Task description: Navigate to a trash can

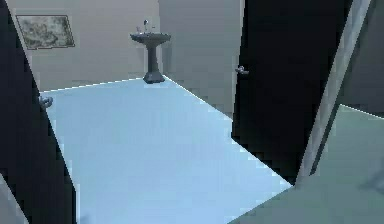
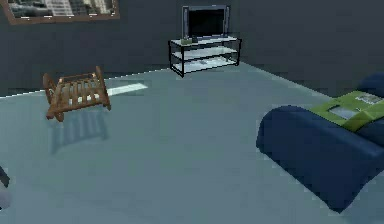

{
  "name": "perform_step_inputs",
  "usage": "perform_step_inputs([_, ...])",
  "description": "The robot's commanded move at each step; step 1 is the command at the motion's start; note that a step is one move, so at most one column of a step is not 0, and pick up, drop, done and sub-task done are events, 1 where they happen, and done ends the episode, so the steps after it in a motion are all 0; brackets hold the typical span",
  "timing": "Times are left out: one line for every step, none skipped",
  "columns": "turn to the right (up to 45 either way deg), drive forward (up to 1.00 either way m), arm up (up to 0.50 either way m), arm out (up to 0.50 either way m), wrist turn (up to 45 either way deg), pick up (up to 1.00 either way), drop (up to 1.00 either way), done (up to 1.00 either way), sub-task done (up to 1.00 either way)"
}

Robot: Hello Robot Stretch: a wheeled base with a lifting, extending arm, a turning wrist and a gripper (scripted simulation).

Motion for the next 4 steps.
perform_step_inputs([-9.0, 0.0, 0.0, 0.0, 0.0, 0.0, 0.0, 0.0, 0.0])
perform_step_inputs([0.0, 1.0, 0.0, 0.0, 0.0, 0.0, 0.0, 0.0, 0.0])
perform_step_inputs([0.0, 0.35, 0.0, 0.0, 0.0, 0.0, 0.0, 0.0, 0.0])
perform_step_inputs([-36.0, 0.0, 0.0, 0.0, 0.0, 0.0, 0.0, 0.0, 0.0])
